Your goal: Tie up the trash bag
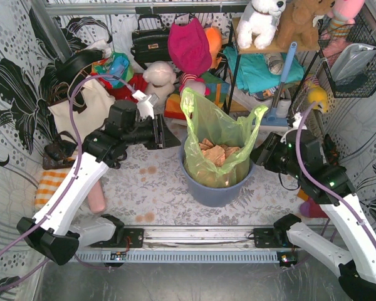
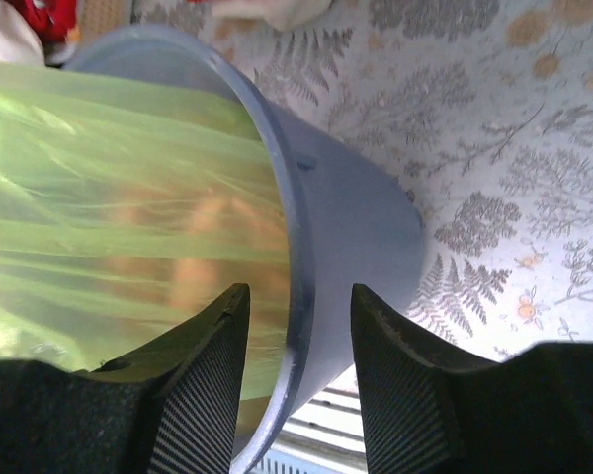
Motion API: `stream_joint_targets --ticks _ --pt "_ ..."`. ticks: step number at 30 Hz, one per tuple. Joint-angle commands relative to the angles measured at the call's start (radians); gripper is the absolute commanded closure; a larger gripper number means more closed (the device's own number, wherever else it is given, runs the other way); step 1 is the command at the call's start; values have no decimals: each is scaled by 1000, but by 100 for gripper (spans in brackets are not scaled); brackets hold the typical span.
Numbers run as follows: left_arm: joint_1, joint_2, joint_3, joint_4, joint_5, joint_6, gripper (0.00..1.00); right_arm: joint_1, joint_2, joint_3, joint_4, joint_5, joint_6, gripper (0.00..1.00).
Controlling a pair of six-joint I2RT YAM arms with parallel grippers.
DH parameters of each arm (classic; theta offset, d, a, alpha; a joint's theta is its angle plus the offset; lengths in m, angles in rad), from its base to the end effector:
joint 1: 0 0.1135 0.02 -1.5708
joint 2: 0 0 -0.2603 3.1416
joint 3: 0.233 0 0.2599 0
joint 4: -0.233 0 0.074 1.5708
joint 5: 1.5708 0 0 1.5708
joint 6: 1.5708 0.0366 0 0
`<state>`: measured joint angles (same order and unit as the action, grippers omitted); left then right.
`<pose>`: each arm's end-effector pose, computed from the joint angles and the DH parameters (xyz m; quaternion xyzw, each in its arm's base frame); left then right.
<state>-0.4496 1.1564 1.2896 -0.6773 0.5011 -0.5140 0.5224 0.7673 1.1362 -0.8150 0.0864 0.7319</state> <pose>0.2163 -0.1239 0.3899 0.0945 0.8474 -0.4119 0.3215 0.1286 0.0704 0.3937 0.1113 0.8382 0.2830 0.4528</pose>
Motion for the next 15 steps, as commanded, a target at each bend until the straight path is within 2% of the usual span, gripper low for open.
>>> stream_joint_targets --ticks 1,4,10,13,15 --pt "-6 11 -3 -6 -22 44 55 -1 -3 -30 38 -81 32 56" --pt "-17 19 -11 5 -8 41 57 -1 -1 -40 39 -80 32 62" --pt "-27 27 -21 6 -7 41 70 -2 14 -63 82 -102 30 86" --pt "-27 20 -27 5 -9 41 72 -2 38 -70 116 -111 19 92" --pt "-28 16 -24 -10 -24 47 79 -1 59 -70 143 -126 16 96"
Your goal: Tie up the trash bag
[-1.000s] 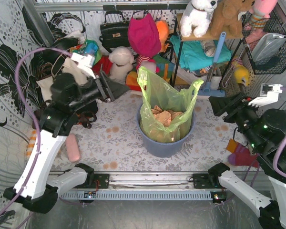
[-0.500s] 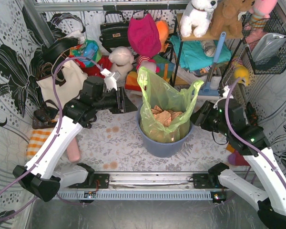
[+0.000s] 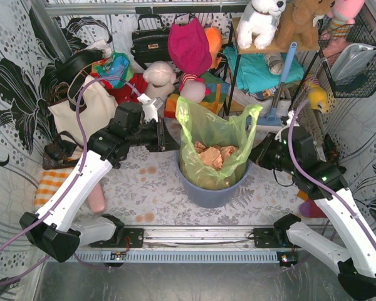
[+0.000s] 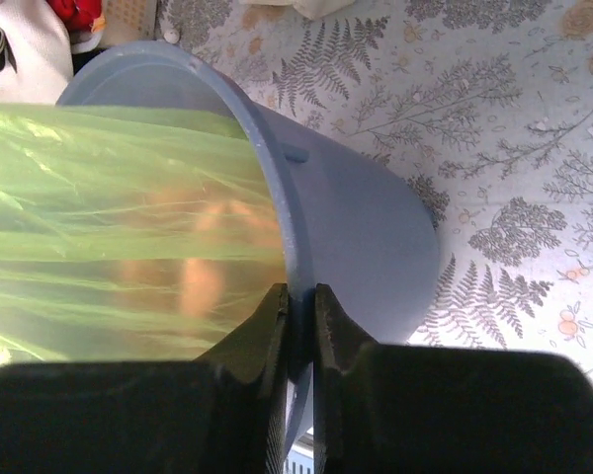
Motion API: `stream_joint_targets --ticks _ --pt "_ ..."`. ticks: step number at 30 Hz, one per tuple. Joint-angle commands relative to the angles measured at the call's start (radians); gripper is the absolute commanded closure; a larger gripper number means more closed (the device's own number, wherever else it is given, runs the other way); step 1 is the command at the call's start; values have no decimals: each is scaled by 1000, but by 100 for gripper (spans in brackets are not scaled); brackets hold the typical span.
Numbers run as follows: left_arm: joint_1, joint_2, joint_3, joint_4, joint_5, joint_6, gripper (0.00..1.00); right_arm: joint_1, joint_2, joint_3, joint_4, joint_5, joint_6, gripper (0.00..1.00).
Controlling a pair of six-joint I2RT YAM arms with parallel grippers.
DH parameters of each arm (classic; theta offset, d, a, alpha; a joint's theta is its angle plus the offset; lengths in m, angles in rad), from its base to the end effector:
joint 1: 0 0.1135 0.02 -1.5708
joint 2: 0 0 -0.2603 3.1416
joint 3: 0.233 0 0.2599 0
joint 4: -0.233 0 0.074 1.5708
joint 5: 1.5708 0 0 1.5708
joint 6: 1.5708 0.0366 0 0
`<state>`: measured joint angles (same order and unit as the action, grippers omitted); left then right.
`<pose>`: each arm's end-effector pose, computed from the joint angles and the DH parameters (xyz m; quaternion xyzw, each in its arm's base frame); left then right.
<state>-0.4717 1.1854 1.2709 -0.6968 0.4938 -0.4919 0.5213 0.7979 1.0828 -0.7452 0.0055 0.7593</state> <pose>0.2201 -0.1318 0.3751 0.1041 0.8613 -0.3995 0.2961 0.1416 0.0811 0.3794 0.1023 0.8436 0.3131 0.4241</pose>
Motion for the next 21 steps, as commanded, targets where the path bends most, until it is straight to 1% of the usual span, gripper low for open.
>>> stream_joint_targets --ticks 1,3,6,10,14,17,20,21 --pt "-5 -16 -2 -6 -32 29 82 -1 41 -17 88 -55 -15 98" --pt "-5 -24 8 -33 -69 36 88 -1 65 -18 124 -79 -21 100" --pt "-5 -33 33 -91 -157 54 92 -1 117 -18 184 -114 -23 100" --pt "-3 -39 62 -142 -274 75 96 -1 184 -13 275 -157 -16 100" --pt "38 -24 88 -168 -331 108 96 -1 253 5 360 -189 -8 100" --pt "83 -6 101 -160 -325 137 95 -1 277 8 381 -176 -9 94" --pt "106 14 110 -134 -302 155 91 0 272 14 370 -156 -16 83" --pt "109 20 114 -129 -293 158 88 -1 268 18 363 -151 -20 78"
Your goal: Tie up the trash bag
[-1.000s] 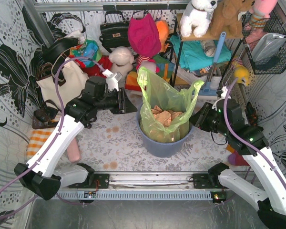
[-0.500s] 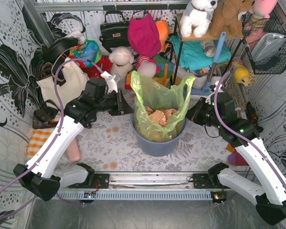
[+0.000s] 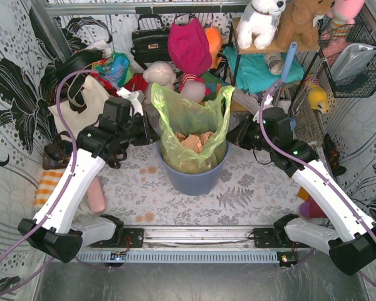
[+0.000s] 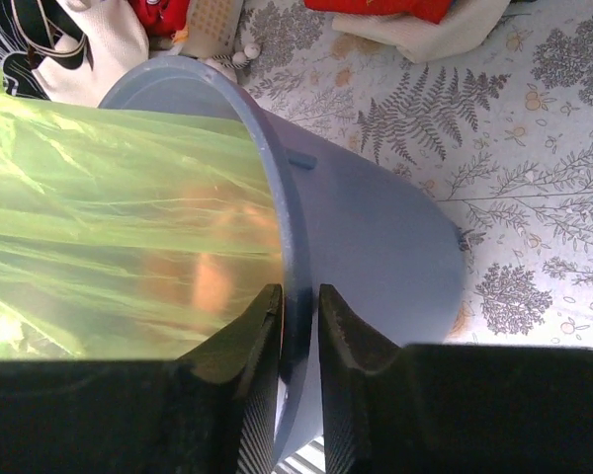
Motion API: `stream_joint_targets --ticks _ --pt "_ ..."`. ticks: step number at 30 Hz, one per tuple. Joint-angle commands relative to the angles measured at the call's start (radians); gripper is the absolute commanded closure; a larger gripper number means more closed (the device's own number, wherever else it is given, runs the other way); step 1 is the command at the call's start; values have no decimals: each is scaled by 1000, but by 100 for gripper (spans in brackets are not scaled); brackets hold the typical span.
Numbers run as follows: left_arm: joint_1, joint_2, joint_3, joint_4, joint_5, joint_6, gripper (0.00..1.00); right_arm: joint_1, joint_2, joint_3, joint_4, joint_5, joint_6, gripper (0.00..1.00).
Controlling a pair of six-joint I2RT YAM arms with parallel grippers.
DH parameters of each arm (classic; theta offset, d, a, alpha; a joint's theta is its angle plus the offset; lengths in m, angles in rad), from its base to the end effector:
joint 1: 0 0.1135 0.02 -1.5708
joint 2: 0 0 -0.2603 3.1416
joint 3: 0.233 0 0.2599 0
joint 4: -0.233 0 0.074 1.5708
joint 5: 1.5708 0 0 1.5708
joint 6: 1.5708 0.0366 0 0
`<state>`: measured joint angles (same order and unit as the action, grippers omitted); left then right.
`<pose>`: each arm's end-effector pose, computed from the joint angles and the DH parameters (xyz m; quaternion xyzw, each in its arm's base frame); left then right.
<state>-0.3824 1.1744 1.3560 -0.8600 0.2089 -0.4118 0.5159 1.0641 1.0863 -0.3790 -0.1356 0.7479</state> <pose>0.2225 -0.0977 0.3894 0.0318 0.8977 -0.2527 0.3594 0.2137 0.1269 0.3682 0.0565 0.8184 0.3811 0.4263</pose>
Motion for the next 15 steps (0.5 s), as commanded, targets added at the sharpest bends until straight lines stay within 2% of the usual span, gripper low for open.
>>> stream_joint_targets --ticks 1,3,7,11,15 --pt "22 36 36 35 -5 80 85 5 -5 20 -14 -2 -14 73" --pt "23 41 56 31 -4 82 79 4 -20 36 -42 22 -30 61" --pt "26 24 119 -19 -44 81 66 5 -48 102 -130 107 -78 49" --pt "27 -32 183 -48 -123 66 58 5 -63 186 -197 179 -142 44" --pt "28 -107 233 2 -101 44 57 4 -78 259 -194 187 -202 42"
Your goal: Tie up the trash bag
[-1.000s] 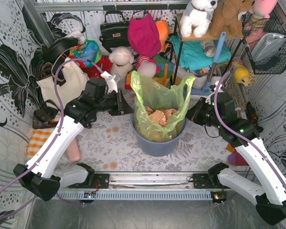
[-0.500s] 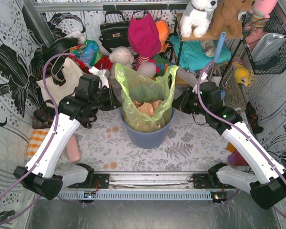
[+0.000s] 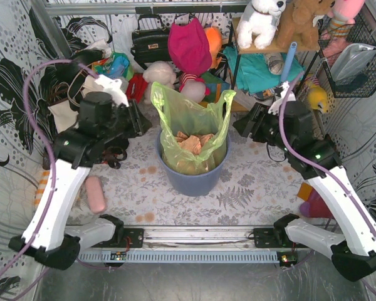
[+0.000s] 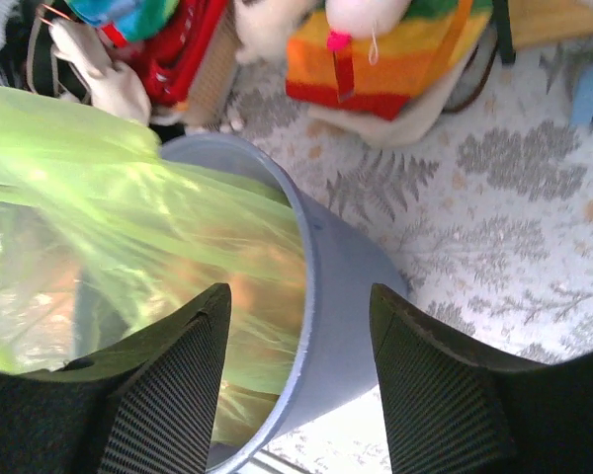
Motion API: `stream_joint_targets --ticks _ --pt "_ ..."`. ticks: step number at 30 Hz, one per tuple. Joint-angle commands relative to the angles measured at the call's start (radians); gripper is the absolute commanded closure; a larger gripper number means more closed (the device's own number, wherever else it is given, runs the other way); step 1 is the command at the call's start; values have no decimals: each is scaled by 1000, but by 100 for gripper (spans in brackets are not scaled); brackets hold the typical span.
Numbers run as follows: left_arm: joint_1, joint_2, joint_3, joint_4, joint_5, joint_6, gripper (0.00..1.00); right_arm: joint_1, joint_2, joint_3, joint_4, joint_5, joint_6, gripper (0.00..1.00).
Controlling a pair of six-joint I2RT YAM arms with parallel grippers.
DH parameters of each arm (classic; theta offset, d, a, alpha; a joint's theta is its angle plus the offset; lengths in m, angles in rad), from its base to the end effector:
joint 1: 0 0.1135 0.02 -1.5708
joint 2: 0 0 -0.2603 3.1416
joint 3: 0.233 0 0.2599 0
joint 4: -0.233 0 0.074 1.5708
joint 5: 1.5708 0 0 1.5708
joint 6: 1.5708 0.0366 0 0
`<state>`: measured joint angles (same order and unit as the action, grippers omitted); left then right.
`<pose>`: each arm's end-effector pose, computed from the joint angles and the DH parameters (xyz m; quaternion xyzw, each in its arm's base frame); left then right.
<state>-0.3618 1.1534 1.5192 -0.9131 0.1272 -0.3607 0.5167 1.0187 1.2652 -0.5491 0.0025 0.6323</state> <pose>0.2072 -0.0834 0.4405 0.0316 0.8701 -0.2246 0.4376 0.1910 0.1084 0.4221 0.0473 0.8042 0.3211 0.4979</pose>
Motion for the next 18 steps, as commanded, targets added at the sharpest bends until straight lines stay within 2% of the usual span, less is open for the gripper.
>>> stream_joint_targets --ticks 1,3,8,13,18 --pt "6 -106 70 88 6 -20 57 4 -39 101 -16 45 -96 42" --pt "7 -146 50 171 90 -59 56 5 -49 131 0 31 -109 41" --pt "6 -229 -28 414 272 -166 55 4 -81 129 159 -135 -115 38" --pt "7 -278 -43 544 271 -227 53 5 -86 95 299 -257 -87 37" --pt "6 -234 -21 589 261 -257 50 4 -85 86 343 -272 -74 37"
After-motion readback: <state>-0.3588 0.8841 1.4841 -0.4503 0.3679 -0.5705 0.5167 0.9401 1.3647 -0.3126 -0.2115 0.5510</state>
